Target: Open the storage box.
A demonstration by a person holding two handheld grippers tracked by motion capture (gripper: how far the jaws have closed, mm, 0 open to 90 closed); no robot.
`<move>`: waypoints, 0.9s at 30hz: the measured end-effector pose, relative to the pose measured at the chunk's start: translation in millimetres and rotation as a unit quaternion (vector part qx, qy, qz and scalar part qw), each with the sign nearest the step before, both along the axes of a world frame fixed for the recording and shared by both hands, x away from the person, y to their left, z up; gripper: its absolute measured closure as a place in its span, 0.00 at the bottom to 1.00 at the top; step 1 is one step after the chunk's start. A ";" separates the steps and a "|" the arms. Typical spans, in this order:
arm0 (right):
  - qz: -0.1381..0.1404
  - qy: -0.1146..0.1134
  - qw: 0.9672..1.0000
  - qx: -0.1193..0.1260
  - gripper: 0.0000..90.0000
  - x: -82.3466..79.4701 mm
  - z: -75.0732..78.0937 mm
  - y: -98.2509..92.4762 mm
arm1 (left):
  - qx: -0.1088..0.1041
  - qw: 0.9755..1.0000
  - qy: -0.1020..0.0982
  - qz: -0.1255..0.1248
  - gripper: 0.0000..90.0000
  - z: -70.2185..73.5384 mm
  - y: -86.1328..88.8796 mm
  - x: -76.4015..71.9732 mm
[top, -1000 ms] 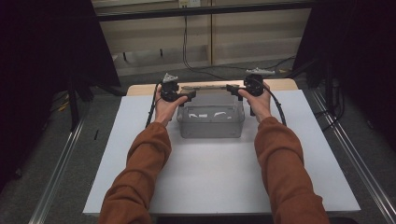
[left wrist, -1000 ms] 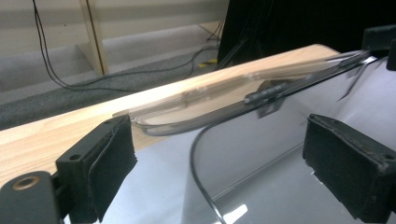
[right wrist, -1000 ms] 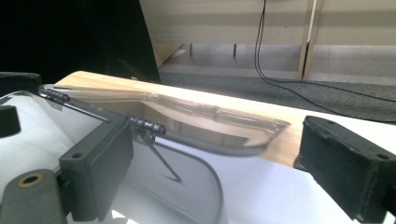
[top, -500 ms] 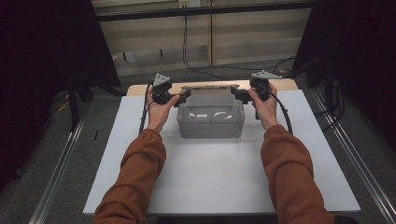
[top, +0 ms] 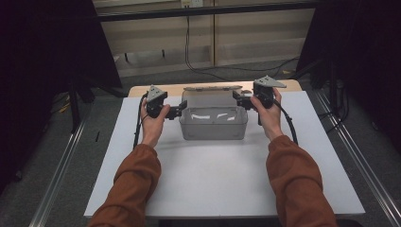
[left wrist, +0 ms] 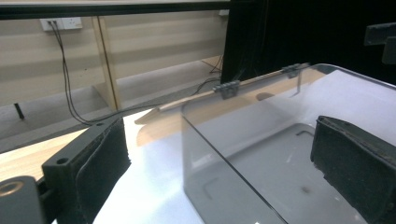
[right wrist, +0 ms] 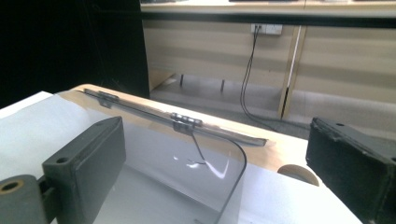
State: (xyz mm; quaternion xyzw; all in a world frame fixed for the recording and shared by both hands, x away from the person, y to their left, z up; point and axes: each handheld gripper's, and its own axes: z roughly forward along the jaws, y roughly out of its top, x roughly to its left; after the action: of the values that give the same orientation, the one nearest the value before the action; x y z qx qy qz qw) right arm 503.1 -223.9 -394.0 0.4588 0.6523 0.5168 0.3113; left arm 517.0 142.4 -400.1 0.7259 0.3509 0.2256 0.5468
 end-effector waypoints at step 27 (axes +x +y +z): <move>-0.012 -0.059 0.998 -0.009 0.03 -68.4 13.6 -16.3 | -0.004 0.999 -0.053 0.009 0.04 13.9 20.2 -69.7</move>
State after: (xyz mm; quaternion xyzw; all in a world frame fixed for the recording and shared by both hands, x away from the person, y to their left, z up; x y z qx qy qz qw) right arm 434.7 -240.2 -380.4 0.4328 0.6321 0.5327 0.3596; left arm 447.3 162.5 -386.2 0.7080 0.3287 0.2671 0.5652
